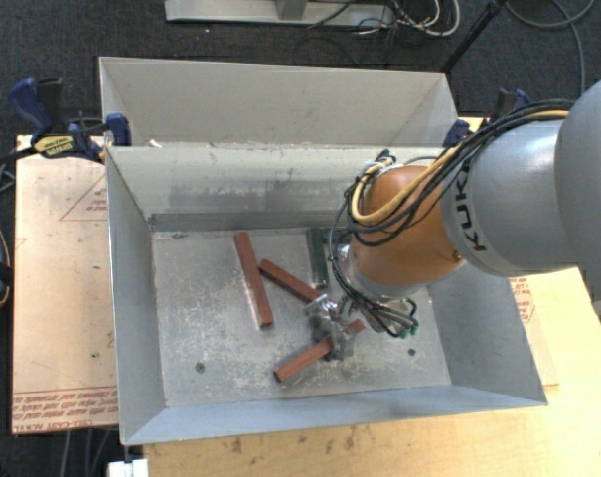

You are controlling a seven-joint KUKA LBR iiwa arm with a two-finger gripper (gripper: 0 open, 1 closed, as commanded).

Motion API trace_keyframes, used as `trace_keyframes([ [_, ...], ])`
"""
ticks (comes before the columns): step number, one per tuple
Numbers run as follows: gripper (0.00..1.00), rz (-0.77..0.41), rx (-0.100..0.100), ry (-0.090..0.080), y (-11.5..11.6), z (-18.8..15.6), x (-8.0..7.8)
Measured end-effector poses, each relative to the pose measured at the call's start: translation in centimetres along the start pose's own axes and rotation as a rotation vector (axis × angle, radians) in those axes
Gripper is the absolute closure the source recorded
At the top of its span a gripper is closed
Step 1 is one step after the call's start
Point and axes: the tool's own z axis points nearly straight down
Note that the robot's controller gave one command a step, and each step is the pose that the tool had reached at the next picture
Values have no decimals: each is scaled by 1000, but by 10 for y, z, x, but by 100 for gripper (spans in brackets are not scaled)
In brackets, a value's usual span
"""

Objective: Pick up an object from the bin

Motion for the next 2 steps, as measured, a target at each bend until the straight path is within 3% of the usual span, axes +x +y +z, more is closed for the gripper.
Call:
trace_keyframes([
  [1, 100, 0, 0, 0, 0, 0, 0],
  [2, 100, 31, 3, -6, -14, -167, -4],
])
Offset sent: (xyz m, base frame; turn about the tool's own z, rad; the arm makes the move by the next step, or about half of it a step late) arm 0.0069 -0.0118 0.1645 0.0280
